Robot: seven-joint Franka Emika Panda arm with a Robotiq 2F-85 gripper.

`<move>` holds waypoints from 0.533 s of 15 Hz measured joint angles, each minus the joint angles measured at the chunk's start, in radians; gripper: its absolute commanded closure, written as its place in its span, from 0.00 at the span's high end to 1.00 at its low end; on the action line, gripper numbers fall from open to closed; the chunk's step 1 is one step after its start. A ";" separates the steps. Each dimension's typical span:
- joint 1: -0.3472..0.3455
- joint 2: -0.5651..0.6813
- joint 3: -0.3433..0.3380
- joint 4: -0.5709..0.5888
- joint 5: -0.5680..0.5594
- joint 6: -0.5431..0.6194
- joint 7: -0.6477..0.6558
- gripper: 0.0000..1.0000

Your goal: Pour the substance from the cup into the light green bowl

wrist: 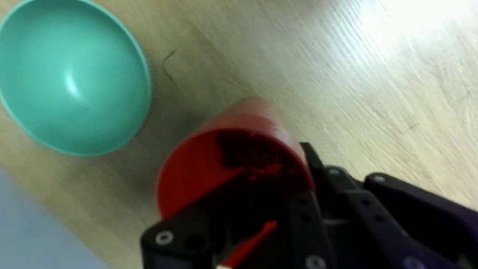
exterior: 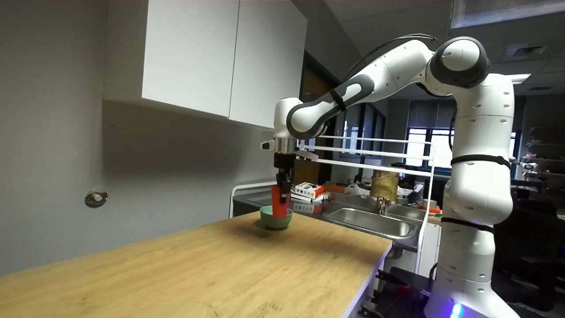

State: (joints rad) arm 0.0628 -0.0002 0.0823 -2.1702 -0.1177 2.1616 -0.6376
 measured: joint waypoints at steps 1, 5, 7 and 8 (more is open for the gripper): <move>-0.014 -0.005 -0.016 0.021 0.018 0.000 -0.050 0.03; -0.080 0.028 -0.089 0.131 0.188 -0.007 -0.322 0.03; -0.119 0.078 -0.115 0.206 0.313 -0.042 -0.466 0.03; -0.141 0.110 -0.123 0.250 0.379 -0.078 -0.529 0.03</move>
State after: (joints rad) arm -0.0784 0.1102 -0.0405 -1.9197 0.2615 2.0840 -1.1670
